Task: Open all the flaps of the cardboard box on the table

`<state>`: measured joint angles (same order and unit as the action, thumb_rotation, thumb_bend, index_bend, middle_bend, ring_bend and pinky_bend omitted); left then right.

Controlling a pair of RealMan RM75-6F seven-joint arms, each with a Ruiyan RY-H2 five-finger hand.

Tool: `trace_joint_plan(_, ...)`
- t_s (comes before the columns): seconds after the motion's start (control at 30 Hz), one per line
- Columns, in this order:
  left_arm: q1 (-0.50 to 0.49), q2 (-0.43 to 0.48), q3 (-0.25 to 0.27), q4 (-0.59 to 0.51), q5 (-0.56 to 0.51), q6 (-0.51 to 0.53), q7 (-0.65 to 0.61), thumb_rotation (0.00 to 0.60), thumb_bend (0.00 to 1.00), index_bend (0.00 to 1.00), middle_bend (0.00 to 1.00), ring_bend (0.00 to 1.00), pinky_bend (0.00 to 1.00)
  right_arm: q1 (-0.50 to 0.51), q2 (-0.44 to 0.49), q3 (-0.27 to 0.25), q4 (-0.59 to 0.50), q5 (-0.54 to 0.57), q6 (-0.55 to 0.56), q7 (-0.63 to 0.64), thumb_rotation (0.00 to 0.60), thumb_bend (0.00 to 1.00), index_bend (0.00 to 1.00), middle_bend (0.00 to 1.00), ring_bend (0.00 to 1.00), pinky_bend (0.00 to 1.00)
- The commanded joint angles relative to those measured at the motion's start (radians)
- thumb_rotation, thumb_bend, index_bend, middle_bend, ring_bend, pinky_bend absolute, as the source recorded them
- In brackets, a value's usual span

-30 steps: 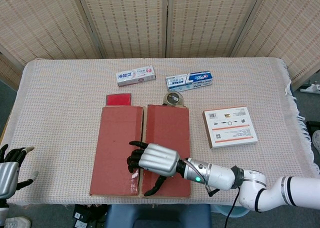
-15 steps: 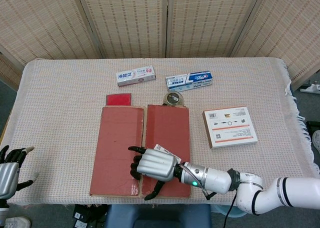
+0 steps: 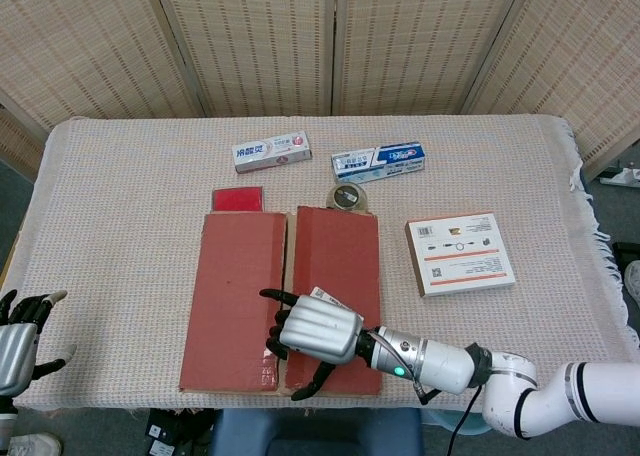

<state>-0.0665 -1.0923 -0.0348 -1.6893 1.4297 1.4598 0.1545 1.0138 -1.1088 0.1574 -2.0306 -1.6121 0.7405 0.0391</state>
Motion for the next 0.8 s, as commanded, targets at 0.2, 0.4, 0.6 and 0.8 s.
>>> trace_joint_plan(0.2, -0.010, 0.006, -0.008, -0.003, 0.012, 0.002, -0.002, 0.600, 0.27, 0.20, 0.25, 0.20, 0.00, -0.045, 0.069, 0.000, -0.041, -0.044, 0.090, 0.028, 0.328, 0.11, 0.53, 0.54, 0.42, 0.00)
trace_joint_plan(0.4, -0.027, 0.009, -0.017, -0.008, 0.024, -0.004, 0.001, 0.600, 0.27, 0.20, 0.25, 0.20, 0.00, -0.111, 0.169, -0.013, -0.088, -0.085, 0.184, 0.072, 0.329, 0.11, 0.53, 0.54, 0.42, 0.00)
trace_joint_plan(0.6, -0.039, 0.009, -0.020, -0.017, 0.032, -0.011, 0.008, 0.600, 0.27, 0.20, 0.25, 0.20, 0.00, -0.186, 0.270, -0.042, -0.108, -0.139, 0.274, 0.135, 0.331, 0.11, 0.53, 0.54, 0.42, 0.00)
trace_joint_plan(0.8, -0.045, 0.015, -0.023, -0.031, 0.042, -0.006, 0.014, 0.600, 0.27, 0.20, 0.25, 0.20, 0.00, -0.260, 0.340, -0.071, -0.101, -0.199, 0.368, 0.194, 0.329, 0.11, 0.53, 0.54, 0.42, 0.00)
